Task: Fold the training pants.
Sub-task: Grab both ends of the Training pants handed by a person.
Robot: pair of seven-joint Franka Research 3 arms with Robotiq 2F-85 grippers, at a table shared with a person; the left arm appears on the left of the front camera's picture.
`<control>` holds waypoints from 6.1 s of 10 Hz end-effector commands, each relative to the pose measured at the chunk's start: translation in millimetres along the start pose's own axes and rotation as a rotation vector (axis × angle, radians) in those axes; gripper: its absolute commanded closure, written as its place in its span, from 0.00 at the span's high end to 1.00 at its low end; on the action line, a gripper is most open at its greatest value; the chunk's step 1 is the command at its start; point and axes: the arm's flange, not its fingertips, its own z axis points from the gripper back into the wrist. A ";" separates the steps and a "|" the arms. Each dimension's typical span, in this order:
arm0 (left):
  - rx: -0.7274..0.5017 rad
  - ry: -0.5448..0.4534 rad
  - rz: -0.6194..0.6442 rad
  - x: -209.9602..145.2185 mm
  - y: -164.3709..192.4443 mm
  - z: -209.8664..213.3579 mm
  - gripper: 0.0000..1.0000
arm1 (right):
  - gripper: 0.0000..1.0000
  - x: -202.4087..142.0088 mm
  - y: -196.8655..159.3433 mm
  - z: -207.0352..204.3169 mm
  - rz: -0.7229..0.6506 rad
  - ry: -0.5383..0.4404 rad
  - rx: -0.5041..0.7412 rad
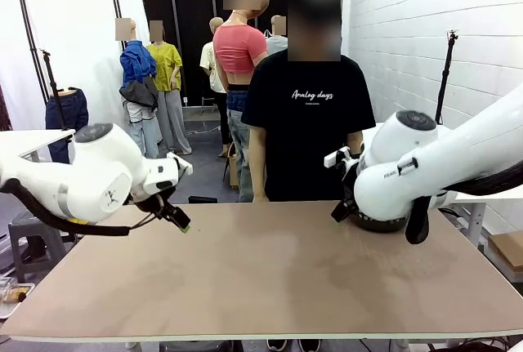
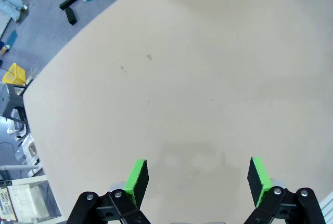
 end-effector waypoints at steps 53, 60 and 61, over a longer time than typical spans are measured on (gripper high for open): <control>0.025 -0.061 -0.043 28.4 -17.6 139.6 1.00 | 1.00 26.3 -3.7 141.1 0.007 -0.114 -0.040; 0.025 -0.061 -0.043 28.4 -17.6 139.6 1.00 | 1.00 26.3 -3.7 141.1 0.007 -0.114 -0.040; 0.025 -0.061 -0.043 28.4 -17.6 139.6 1.00 | 1.00 26.3 -3.7 141.1 0.007 -0.114 -0.040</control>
